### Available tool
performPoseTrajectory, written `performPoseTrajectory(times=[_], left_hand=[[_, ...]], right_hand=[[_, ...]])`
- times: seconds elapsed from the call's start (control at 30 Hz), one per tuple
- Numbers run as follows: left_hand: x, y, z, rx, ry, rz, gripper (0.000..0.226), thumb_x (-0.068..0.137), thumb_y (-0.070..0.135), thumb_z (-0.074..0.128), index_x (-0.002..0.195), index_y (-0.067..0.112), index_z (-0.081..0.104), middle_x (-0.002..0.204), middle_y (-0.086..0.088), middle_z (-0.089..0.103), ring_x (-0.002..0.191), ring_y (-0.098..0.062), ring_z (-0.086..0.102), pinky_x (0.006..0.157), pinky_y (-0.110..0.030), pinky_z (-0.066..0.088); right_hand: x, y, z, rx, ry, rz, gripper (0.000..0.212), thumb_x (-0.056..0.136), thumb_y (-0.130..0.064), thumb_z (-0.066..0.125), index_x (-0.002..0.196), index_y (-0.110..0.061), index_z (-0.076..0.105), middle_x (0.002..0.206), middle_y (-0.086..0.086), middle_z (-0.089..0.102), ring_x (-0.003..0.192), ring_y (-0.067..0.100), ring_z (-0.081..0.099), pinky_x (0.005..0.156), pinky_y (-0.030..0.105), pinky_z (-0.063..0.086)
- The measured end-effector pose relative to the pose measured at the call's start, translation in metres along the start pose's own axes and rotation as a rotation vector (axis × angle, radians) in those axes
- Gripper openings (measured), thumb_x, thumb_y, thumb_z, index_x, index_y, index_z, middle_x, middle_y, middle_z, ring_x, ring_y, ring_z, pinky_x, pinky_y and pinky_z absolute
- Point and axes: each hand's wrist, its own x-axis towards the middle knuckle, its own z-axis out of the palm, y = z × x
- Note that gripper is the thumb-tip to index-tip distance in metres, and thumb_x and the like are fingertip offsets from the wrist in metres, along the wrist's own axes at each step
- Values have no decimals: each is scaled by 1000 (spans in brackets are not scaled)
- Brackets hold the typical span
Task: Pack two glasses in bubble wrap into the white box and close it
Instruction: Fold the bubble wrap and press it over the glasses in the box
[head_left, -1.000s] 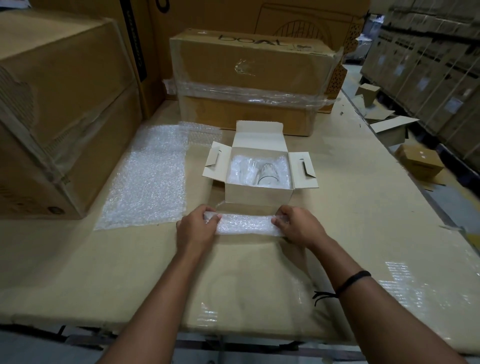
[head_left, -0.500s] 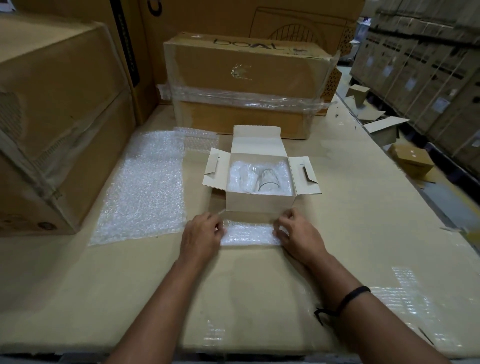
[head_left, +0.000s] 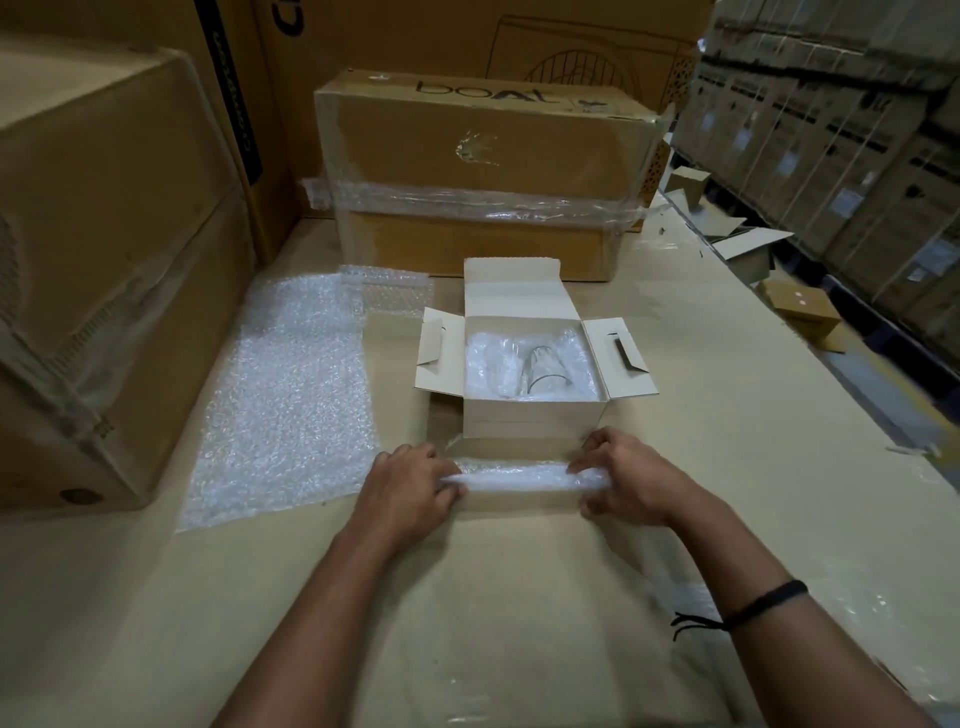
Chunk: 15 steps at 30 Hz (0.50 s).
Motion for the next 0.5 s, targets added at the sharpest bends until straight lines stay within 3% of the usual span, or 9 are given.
performPoseTrajectory(times=[0.1,0.2,0.33,0.4,0.5], left_hand=[[4,-4,3,-99,147,79,39,82,48,45,93,25,73,95,7,64,89,-22,56,78,-35,41],[10,-4,4,-155,360,162,29,78,40,52,81,19,72,86,5,61,76,-23,54,68,-35,43],[19,8,-1,-147,524,230,21,77,23,55,88,19,71,81,3,61,71,-22,54,62,-31,36],[26,16,-4,-134,563,202,24,78,21,54,95,19,71,81,2,62,71,-23,56,62,-32,36],[44,26,-16,-142,640,59,24,85,21,55,104,18,68,87,-1,68,75,-25,60,68,-33,38]], right_hand=[[-2,-5,-2,-80,158,-49,28,75,-16,65,99,-26,75,115,1,52,104,28,56,84,35,47],[0,-4,-14,-100,392,-49,27,72,-8,73,93,-23,78,107,8,57,91,34,57,78,40,47],[16,-10,-46,-64,773,-49,28,65,-1,81,86,-21,79,89,10,55,76,35,54,70,41,45],[29,-15,-60,-52,848,-40,27,66,-2,79,85,-21,79,87,9,54,75,34,53,69,40,44],[46,-17,-68,-72,834,-28,20,70,-8,75,86,-19,79,96,5,61,84,34,54,76,40,43]])
